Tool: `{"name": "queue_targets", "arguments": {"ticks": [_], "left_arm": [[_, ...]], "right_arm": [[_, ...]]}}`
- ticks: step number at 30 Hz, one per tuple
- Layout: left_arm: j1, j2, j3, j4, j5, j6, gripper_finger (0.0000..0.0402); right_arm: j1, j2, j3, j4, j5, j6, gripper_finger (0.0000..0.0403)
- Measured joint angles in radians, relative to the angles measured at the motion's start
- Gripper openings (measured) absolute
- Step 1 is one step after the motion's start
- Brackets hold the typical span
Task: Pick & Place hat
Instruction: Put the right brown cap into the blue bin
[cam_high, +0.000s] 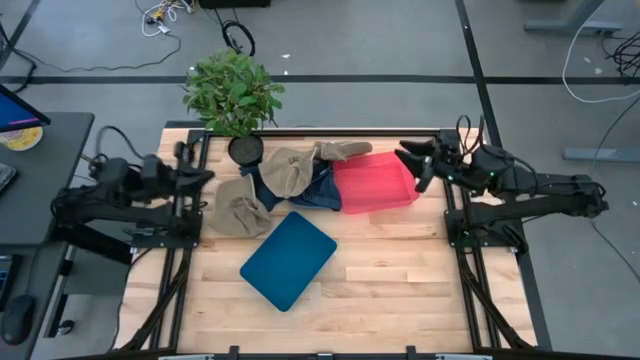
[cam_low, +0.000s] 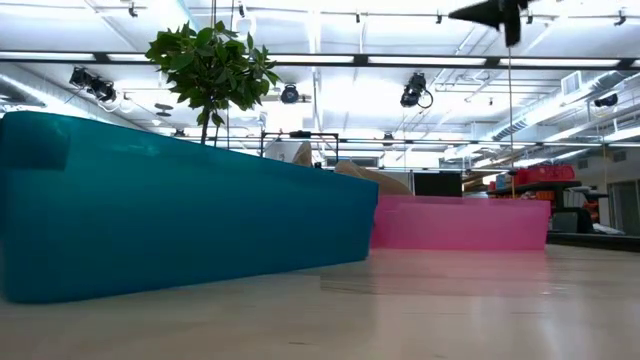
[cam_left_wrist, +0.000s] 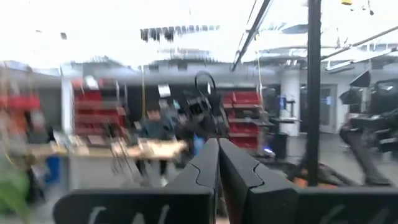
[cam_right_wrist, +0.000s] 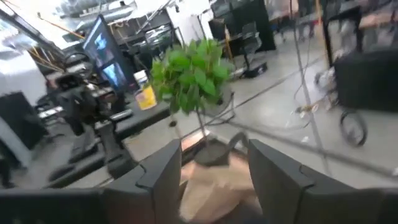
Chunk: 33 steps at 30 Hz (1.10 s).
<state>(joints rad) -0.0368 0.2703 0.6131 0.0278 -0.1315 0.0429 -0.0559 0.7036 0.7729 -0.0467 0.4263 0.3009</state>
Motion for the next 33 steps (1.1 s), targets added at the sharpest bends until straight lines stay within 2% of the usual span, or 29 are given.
{"name": "queue_targets", "arguments": {"ticks": [4, 9, 15, 19, 25, 29, 33], "left_arm": [[0.000, 0.000, 0.037, 0.003, -0.001, 0.065, 0.0017], [0.000, 0.000, 0.039, -0.010, -0.001, 0.048, 0.0018], [0.000, 0.018, 0.041, -0.050, -0.010, 0.048, 0.0018], [0.000, 0.040, 0.041, -0.076, -0.023, 0.047, 0.0018], [0.000, 0.109, 0.041, -0.087, -0.144, 0.041, 0.0019], [0.000, 0.166, 0.041, -0.069, -0.164, 0.045, 0.0019], [0.000, 0.233, 0.041, 0.044, -0.164, 0.049, 0.0019]], "right_arm": [[-0.006, 0.104, 0.102, -0.092, 0.028, -0.114, 0.0184], [-0.059, 0.241, 0.263, -0.340, -0.002, -0.115, 0.0183], [-0.172, 0.419, 0.540, -0.672, -0.122, -0.129, 0.0183], [-0.270, 0.502, 0.650, -0.797, -0.233, -0.223, 0.0183], [-0.414, 0.603, 0.677, -0.821, -0.398, -0.377, 0.0183], [-0.442, 0.665, 0.677, -0.778, -0.412, -0.515, 0.0183], [-0.446, 0.729, 0.679, -0.750, -0.424, -0.616, 0.0183]]}}
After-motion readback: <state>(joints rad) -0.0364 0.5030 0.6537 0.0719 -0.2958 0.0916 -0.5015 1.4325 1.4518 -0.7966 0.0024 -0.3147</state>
